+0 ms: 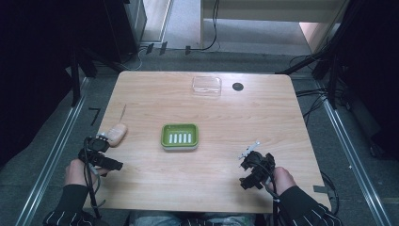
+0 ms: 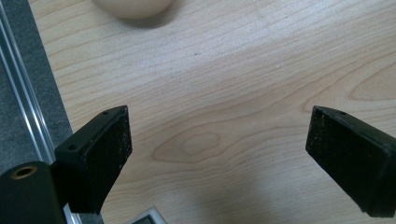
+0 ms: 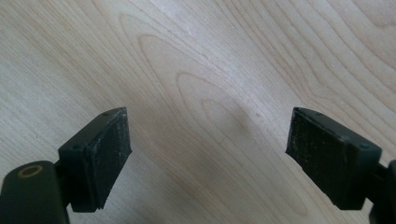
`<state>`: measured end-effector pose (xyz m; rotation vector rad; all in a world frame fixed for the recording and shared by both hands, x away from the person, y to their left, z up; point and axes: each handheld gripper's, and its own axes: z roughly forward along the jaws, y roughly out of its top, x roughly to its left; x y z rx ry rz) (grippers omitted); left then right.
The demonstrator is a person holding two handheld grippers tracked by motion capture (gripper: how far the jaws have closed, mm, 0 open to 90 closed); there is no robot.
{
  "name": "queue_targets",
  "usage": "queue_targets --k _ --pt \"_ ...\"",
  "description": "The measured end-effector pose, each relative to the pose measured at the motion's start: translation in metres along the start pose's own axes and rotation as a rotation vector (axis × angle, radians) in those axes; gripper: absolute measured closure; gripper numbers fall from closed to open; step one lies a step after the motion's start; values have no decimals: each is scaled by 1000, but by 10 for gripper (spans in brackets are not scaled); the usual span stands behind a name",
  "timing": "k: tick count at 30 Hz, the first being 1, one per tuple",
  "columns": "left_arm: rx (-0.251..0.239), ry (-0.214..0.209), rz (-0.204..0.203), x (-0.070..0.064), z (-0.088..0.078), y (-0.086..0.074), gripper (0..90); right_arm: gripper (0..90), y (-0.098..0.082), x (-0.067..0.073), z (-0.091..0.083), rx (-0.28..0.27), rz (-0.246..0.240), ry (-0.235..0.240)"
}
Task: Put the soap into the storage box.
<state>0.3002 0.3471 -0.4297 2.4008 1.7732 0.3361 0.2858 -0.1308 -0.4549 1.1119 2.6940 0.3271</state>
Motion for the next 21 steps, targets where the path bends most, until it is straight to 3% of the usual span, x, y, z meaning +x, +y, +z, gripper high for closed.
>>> queue_targets --k 21 --pt "-16 -2 10 2 -1 1 76 143 0 1 0 -2 -9 -4"
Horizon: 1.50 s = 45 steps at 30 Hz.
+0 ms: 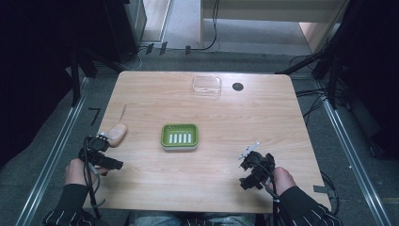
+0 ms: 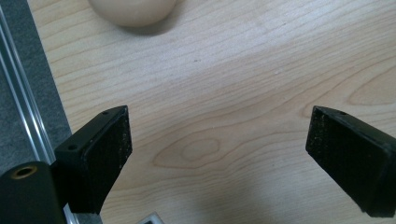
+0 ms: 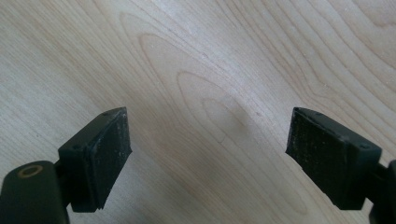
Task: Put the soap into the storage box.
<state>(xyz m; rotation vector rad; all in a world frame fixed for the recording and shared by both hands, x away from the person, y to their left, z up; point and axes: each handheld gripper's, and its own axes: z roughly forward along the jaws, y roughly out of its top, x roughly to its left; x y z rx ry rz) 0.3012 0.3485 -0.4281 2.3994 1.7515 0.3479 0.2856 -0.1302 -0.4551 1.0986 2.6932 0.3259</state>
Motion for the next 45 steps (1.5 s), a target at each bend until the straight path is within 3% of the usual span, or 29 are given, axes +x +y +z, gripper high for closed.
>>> queue_targets --k 7,25,45 --pt "-37 16 -1 0 -2 2 76 143 0 0 0 4 4 1" --pt "-64 26 35 3 0 15 76 143 0 1 1 11 8 5" --pt "-126 35 31 13 -1 33 76 143 -1 -1 1 8 19 -5"
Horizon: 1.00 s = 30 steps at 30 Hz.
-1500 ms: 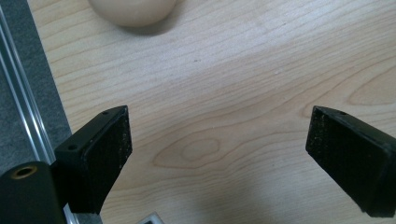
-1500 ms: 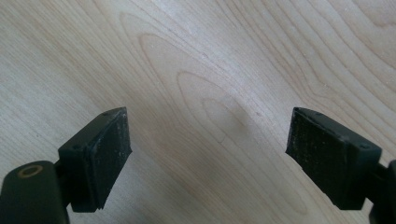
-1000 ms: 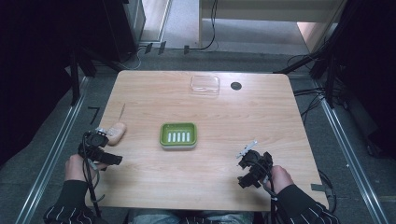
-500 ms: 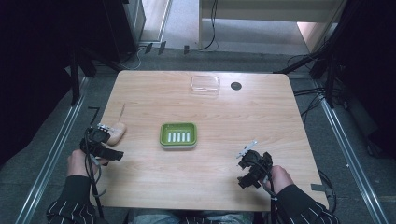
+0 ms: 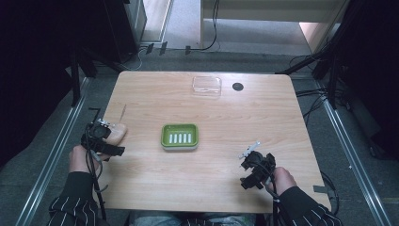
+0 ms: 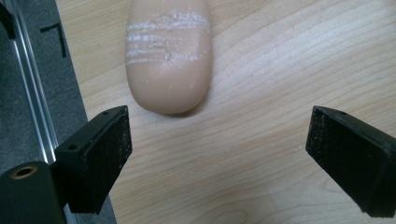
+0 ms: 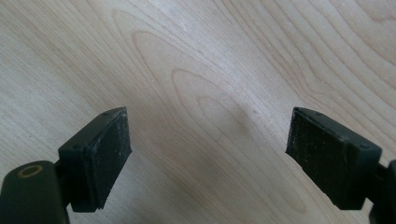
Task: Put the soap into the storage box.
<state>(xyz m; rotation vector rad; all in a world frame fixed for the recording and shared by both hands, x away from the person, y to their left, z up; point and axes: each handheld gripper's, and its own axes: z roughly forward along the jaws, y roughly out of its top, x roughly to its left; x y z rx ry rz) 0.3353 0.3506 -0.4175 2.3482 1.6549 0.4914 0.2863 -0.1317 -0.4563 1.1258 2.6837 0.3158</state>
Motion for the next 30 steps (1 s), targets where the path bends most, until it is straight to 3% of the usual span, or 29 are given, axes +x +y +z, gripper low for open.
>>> queue_targets --k 5,15,30 --pt "-27 4 -4 4 -2 5 75 143 0 0 0 0 -1 0" --pt "-38 -2 -2 7 2 15 72 143 0 0 0 2 -2 3" --pt "-42 -25 -19 16 19 34 70 143 1 1 0 8 4 4"
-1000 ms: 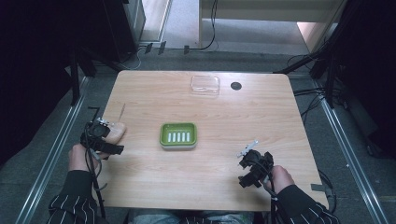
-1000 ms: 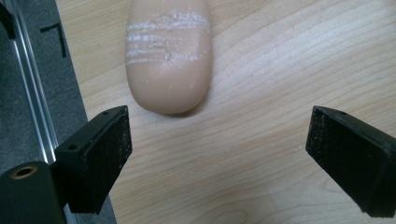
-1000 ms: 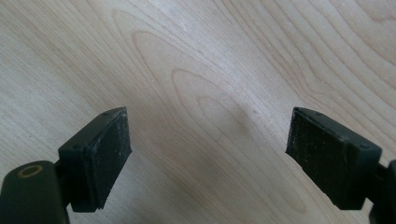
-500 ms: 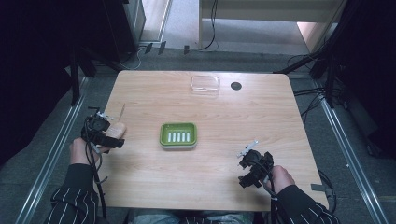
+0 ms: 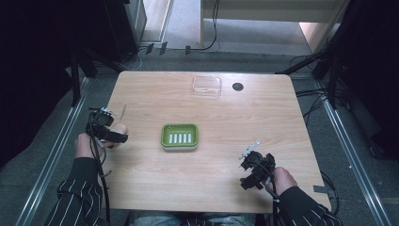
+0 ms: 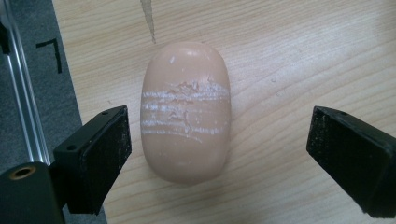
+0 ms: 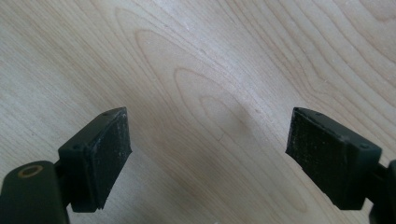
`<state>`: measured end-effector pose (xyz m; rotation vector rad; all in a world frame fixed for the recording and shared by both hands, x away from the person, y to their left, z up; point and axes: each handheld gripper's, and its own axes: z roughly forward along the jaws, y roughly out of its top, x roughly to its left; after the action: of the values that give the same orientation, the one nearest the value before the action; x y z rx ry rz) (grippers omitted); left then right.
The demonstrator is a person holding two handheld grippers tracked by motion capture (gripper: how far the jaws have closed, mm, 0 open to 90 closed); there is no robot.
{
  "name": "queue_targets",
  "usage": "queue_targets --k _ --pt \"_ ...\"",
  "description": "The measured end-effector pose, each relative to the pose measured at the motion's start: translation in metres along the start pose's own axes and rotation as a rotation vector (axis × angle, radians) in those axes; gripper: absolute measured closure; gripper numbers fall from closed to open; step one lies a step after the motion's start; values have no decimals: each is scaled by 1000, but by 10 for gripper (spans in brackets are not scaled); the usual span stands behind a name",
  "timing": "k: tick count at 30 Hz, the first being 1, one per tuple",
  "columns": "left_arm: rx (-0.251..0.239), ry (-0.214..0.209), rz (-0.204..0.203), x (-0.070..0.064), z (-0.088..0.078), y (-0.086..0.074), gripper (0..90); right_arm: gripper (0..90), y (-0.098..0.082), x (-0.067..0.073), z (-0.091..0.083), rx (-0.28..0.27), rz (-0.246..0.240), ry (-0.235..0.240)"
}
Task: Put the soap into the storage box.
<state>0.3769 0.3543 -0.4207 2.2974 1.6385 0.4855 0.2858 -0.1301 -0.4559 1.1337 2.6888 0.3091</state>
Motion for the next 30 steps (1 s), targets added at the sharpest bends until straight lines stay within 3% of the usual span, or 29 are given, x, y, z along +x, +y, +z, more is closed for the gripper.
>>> queue_targets --k 11,30 --pt "4 -43 -24 4 9 8 70 143 0 -1 0 -5 -8 0" --pt "42 -53 -25 12 23 12 81 143 0 0 0 -1 -10 -3"
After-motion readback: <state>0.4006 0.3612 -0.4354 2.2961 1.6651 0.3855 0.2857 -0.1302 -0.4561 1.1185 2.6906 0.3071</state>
